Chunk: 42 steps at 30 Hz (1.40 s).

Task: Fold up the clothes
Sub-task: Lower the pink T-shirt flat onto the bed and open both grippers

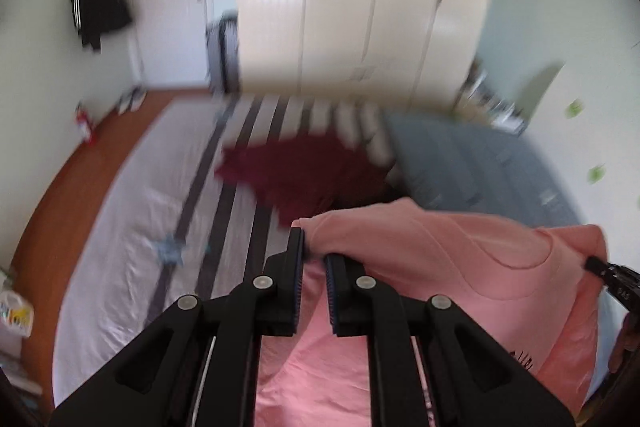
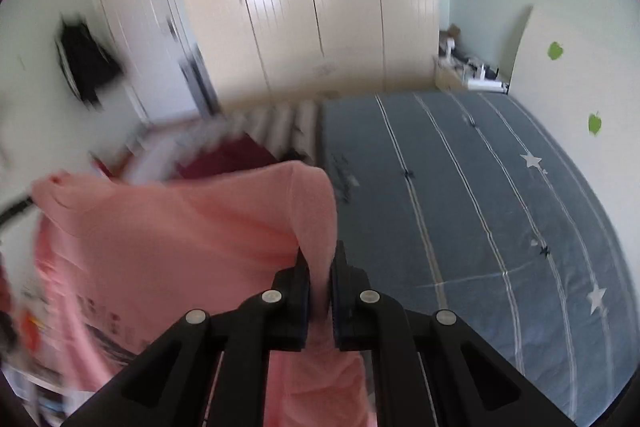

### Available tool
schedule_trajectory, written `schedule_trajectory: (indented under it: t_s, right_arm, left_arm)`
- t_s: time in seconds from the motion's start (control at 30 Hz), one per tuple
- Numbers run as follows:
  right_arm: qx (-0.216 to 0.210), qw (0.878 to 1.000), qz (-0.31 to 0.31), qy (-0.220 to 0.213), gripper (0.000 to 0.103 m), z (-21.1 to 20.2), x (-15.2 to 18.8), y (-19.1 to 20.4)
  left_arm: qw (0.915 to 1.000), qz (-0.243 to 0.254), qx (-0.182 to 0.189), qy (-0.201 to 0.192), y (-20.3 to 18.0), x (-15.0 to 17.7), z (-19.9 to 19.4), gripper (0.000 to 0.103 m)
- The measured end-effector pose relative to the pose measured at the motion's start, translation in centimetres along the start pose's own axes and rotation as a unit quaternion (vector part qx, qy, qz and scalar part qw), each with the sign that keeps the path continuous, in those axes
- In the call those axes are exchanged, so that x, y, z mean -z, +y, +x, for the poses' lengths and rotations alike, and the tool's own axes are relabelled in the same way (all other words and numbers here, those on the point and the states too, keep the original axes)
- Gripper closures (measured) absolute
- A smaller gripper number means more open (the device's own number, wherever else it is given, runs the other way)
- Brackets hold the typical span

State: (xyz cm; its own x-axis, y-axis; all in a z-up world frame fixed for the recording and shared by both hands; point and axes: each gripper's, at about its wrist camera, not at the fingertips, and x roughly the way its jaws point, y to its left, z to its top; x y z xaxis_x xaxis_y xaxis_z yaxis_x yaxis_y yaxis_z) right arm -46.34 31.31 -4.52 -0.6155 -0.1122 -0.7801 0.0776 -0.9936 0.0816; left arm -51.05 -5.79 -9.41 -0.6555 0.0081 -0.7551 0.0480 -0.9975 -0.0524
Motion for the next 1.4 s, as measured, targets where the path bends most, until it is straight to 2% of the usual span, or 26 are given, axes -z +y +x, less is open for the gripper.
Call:
schedule_trajectory:
  t_s: [0.13,0.2,0.3,0.4,0.43,0.47,0.5,0.53,0.57,0.63,0.7,0.77,0.97,1.07,1.13,1.2,1.23,1.27,1.3,1.33,1.4]
  right_arm:
    - [0.043,0.997,-0.004,0.058,0.096,15.7,2.7,0.4]
    - [0.057,0.996,-0.005,0.073,0.096,21.2,4.4,0.5]
    - [0.066,0.995,-0.012,0.076,0.096,26.1,5.7,0.3]
    - [0.07,0.994,-0.027,0.079,0.096,30.0,5.7,0.2]
    - [0.067,0.994,-0.026,0.082,0.094,29.7,6.3,-0.2]
    - [0.064,0.994,-0.025,0.086,0.093,29.2,7.0,-0.6]
    - [0.06,0.994,-0.023,0.09,0.084,28.7,7.6,-1.0]
    - [0.057,0.994,-0.022,0.094,0.069,28.2,8.3,-1.4]
    - [0.054,0.994,-0.02,0.098,0.065,27.7,9.0,-1.8]
    - [0.047,0.993,-0.017,0.106,0.064,26.7,10.4,-2.6]
    - [0.04,0.993,-0.014,0.114,0.063,25.7,11.8,-3.5]
    - [0.034,0.992,-0.011,0.122,0.06,24.7,13.1,-4.3]
    - [0.014,0.989,-0.002,0.146,0.059,21.7,17.3,-6.7]
    - [0.002,0.987,0.015,0.157,0.059,21.3,19.2,-7.5]
    - [-0.004,0.988,0.022,0.153,0.059,21.3,19.8,-7.7]
    - [-0.005,0.989,0.021,0.145,0.06,21.4,19.8,-7.7]
    - [-0.006,0.99,0.021,0.141,0.06,21.4,19.9,-7.8]
    - [-0.008,0.99,0.016,0.138,0.063,21.5,19.7,-7.6]
    - [-0.01,0.991,0.01,0.135,0.081,21.5,19.6,-7.5]
    - [-0.007,0.991,0.0,0.135,0.101,21.4,19.3,-7.2]
    - [0.013,0.992,-0.006,0.128,0.101,21.6,18.1,-8.3]
  left_arm:
    - [0.9967,0.0,-0.027,0.077,-0.5,5.2,14.2,0.095]
    - [0.9939,-0.009,-0.037,0.104,0.0,7.8,19.4,0.095]
    - [0.9926,-0.022,-0.039,0.113,0.8,10.4,24.9,0.094]
    - [0.9936,-0.036,-0.035,0.101,1.2,10.6,27.2,0.09]
    - [0.9938,-0.042,-0.034,0.098,1.4,10.3,27.8,0.089]
    - [0.9931,-0.049,-0.033,0.101,1.6,9.9,28.2,0.079]
    - [0.9916,-0.057,-0.027,0.114,2.1,9.6,28.2,0.059]
    - [0.9896,-0.065,-0.02,0.127,2.6,9.2,28.1,0.049]
    - [0.9893,-0.067,-0.006,0.129,3.1,8.8,27.0,0.039]
    - [0.9917,-0.061,0.017,0.112,3.9,10.0,24.3,0.034]
    - [0.9936,-0.044,0.003,0.104,5.0,11.3,21.7,0.029]
    - [0.9933,-0.039,0.0,0.109,6.6,13.6,19.6,0.029]
    - [0.9902,-0.029,-0.03,0.133,7.9,21.0,16.9,0.029]
    - [0.9867,-0.065,-0.017,0.148,8.2,23.2,17.1,0.032]
    - [0.9901,-0.053,-0.02,0.128,7.4,23.7,16.8,0.038]
    - [0.9915,-0.038,-0.009,0.124,6.5,23.9,16.9,0.061]
    - [0.9917,-0.033,-0.003,0.124,6.2,23.8,16.8,0.067]
    - [0.9918,-0.029,-0.002,0.125,5.9,23.6,16.9,0.081]
    - [0.9917,-0.029,-0.005,0.125,5.8,23.5,16.8,0.099]
    - [0.9912,-0.037,-0.003,0.127,6.1,23.3,16.7,0.1]
    - [0.9904,-0.058,0.0,0.126,6.8,22.6,16.5,0.1]
